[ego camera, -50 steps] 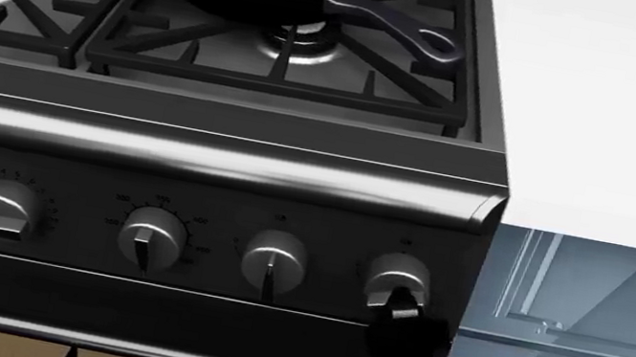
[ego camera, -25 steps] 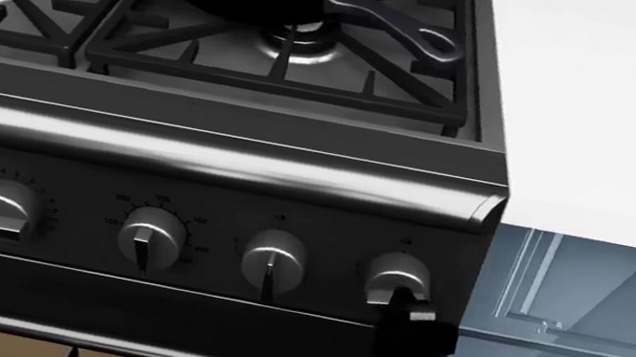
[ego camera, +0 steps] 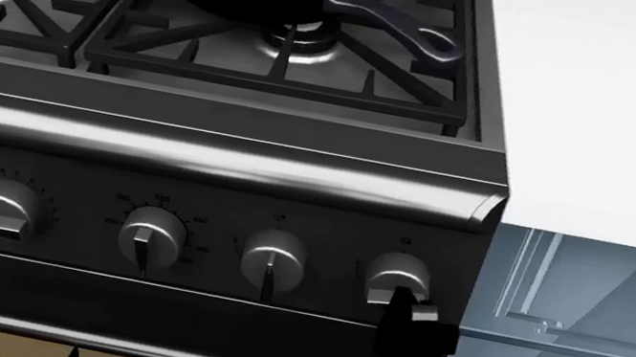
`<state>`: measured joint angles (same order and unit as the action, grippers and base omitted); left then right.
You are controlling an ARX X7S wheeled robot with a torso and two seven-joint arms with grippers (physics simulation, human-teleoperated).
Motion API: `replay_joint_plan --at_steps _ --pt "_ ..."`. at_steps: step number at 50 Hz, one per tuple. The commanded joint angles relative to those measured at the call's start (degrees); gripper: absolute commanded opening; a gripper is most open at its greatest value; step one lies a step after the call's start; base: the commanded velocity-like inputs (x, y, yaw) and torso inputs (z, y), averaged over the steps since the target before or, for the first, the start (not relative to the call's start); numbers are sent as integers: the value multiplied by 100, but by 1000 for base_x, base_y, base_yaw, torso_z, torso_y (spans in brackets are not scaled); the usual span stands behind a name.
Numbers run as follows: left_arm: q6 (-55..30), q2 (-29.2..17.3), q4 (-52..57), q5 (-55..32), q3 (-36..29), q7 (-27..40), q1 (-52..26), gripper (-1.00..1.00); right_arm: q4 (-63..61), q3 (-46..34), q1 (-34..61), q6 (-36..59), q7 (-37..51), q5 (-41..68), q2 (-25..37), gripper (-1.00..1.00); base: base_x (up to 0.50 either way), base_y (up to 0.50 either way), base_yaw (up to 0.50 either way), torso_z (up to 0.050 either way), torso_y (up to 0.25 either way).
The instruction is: Turn off the front right burner of the stove.
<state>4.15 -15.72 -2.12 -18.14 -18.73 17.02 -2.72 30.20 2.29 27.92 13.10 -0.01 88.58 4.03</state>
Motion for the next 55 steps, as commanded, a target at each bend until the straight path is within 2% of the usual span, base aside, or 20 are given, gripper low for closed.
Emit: replay_joint_plan --at_steps 1,13,26,42,55 --pt "10 -17 4 -10 -21 15 0 100 -61 -127 12 -66 -130 311 -87 -100 0 0 0 0 0" --pt "23 -28 -16 -9 -51 27 -8 100 27 130 -53 -410 -265 1217 -358 -100 0 0 0 0 1" --pt "35 -37 -38 -17 -77 40 -21 100 49 -237 -111 -968 -520 2441 -343 -100 0 0 0 0 2" --pt "24 -48 -60 -36 -103 64 -52 100 -26 -672 -122 -1597 -795 4294 -355 -100 0 0 0 0 1" --pt "15 -68 -45 -45 -126 85 -61 100 -353 -925 -169 -2162 -1057 6223 -366 -100 0 0 0 0 2"
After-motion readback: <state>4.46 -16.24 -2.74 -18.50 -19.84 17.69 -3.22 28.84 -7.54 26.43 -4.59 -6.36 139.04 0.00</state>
